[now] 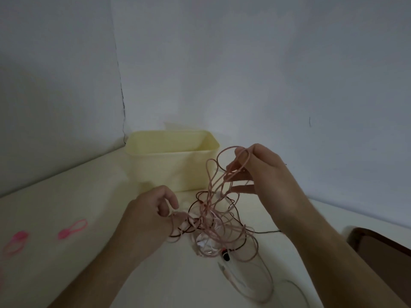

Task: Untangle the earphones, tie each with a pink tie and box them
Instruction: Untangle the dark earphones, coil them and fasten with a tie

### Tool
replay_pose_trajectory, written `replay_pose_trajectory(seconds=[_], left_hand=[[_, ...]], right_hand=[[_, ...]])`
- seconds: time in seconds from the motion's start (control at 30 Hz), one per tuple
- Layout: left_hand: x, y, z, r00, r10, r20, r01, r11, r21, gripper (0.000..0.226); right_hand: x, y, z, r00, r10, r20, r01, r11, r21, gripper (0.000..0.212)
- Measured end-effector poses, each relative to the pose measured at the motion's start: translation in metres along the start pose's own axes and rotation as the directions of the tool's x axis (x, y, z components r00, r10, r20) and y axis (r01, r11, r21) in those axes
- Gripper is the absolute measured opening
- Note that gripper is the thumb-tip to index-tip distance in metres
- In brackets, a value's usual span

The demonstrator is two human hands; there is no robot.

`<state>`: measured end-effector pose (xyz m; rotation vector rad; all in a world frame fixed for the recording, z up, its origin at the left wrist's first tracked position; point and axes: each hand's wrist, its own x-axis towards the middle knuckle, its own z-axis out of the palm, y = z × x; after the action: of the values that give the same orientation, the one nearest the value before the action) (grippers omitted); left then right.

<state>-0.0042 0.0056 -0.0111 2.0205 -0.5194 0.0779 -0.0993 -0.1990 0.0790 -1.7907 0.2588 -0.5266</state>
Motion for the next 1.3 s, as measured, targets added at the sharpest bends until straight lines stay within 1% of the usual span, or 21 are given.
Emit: replay_pose_trajectory(seconds=[0.13, 0.23, 0.3, 0.37, 0.47, 0.53, 0.57, 0.6, 0.67, 0.73, 0.77, 0.83, 0.87, 0.9, 0.97, 1.03, 1.1, 1.17, 1.2, 1.27, 1.3], left_hand=[[-0.004, 0.009, 0.000, 0.995, -0.090, 0.039, 0.091, 0.996, -0.014, 0.024], [-0.004, 0.012, 0.001, 0.982, -0.186, 0.030, 0.188, 0.974, -0.123, 0.020], [-0.002, 0.012, 0.000, 0.979, -0.205, -0.009, 0.201, 0.966, -0.161, 0.024], [-0.002, 0.011, 0.000, 0.983, -0.183, -0.018, 0.177, 0.967, -0.181, 0.026], [-0.003, 0.010, 0.002, 0.989, -0.145, 0.027, 0.147, 0.970, -0.195, 0.021], [-0.004, 0.009, 0.005, 0.996, -0.085, 0.020, 0.087, 0.987, -0.134, 0.016], [-0.005, 0.010, 0.007, 0.999, -0.051, 0.003, 0.051, 0.993, -0.107, 0.014], [-0.006, 0.012, 0.007, 0.999, -0.033, -0.014, 0.031, 0.994, -0.104, 0.014], [-0.008, 0.015, 0.008, 0.999, -0.024, -0.039, 0.018, 0.988, -0.155, 0.019], [-0.010, 0.019, 0.009, 0.998, -0.019, -0.053, 0.008, 0.980, -0.197, 0.031], [-0.011, 0.022, 0.009, 0.999, -0.004, -0.054, -0.007, 0.976, -0.216, 0.038], [-0.015, 0.028, 0.010, 0.999, 0.026, -0.045, -0.039, 0.953, -0.301, 0.052], [-0.016, 0.030, 0.011, 0.999, 0.022, -0.029, -0.031, 0.932, -0.361, 0.056], [-0.016, 0.031, 0.011, 1.000, 0.004, -0.006, -0.006, 0.909, -0.417, 0.059], [-0.014, 0.030, 0.007, 0.997, -0.033, 0.070, 0.063, 0.872, -0.486, 0.055], [-0.011, 0.027, 0.003, 0.986, -0.016, 0.166, 0.101, 0.849, -0.519, 0.041], [-0.010, 0.026, 0.002, 0.976, 0.019, 0.215, 0.099, 0.845, -0.525, 0.036], [-0.009, 0.024, 0.002, 0.985, 0.024, 0.172, 0.065, 0.867, -0.494, 0.037], [-0.009, 0.023, 0.002, 0.991, 0.025, 0.134, 0.042, 0.882, -0.470, 0.038], [-0.008, 0.021, 0.002, 0.992, 0.078, 0.097, -0.032, 0.914, -0.405, 0.036], [-0.008, 0.021, 0.003, 0.989, 0.100, 0.108, -0.052, 0.923, -0.381, 0.035]], right_hand=[[-0.001, 0.004, 0.002, 0.990, 0.114, 0.081, -0.112, 0.993, -0.029, 0.038], [-0.001, 0.004, 0.003, 0.987, 0.147, 0.071, -0.140, 0.985, -0.097, 0.036], [-0.001, 0.004, 0.004, 0.984, 0.165, 0.059, -0.155, 0.976, -0.153, 0.034], [-0.002, 0.004, 0.004, 0.982, 0.178, 0.065, -0.153, 0.947, -0.281, 0.027], [-0.006, 0.005, 0.003, 0.973, 0.187, 0.138, -0.093, 0.855, -0.509, 0.006], [-0.010, 0.000, 0.002, 0.945, 0.232, 0.231, -0.002, 0.709, -0.705, 0.024], [-0.012, -0.004, 0.002, 0.931, 0.243, 0.273, 0.063, 0.628, -0.776, 0.037], [-0.015, -0.011, 0.002, 0.923, 0.235, 0.304, 0.116, 0.583, -0.804, 0.049], [-0.020, -0.025, 0.002, 0.899, 0.185, 0.396, 0.212, 0.608, -0.765, 0.063], [-0.028, -0.035, 0.006, 0.824, 0.163, 0.543, 0.292, 0.699, -0.653, 0.070], [-0.033, -0.036, 0.011, 0.779, 0.166, 0.605, 0.307, 0.739, -0.599, 0.067], [-0.038, -0.025, 0.028, 0.736, 0.095, 0.670, 0.406, 0.730, -0.550, 0.043], [-0.039, -0.016, 0.037, 0.738, 0.048, 0.673, 0.462, 0.691, -0.556, 0.030], [-0.039, -0.006, 0.044, 0.744, -0.001, 0.668, 0.509, 0.650, -0.565, 0.025], [-0.035, 0.006, 0.051, 0.773, -0.076, 0.630, 0.543, 0.593, -0.595, 0.023], [-0.032, 0.006, 0.047, 0.799, -0.094, 0.594, 0.512, 0.625, -0.589, 0.028], [-0.031, 0.003, 0.041, 0.801, -0.057, 0.596, 0.460, 0.695, -0.553, 0.030], [-0.034, 0.001, 0.039, 0.773, -0.057, 0.632, 0.463, 0.732, -0.500, 0.012], [-0.036, 0.000, 0.041, 0.757, -0.057, 0.651, 0.470, 0.739, -0.482, 0.010], [-0.038, 0.001, 0.046, 0.746, -0.081, 0.661, 0.496, 0.730, -0.470, 0.021], [-0.037, 0.001, 0.046, 0.757, -0.092, 0.646, 0.494, 0.728, -0.476, 0.021]])
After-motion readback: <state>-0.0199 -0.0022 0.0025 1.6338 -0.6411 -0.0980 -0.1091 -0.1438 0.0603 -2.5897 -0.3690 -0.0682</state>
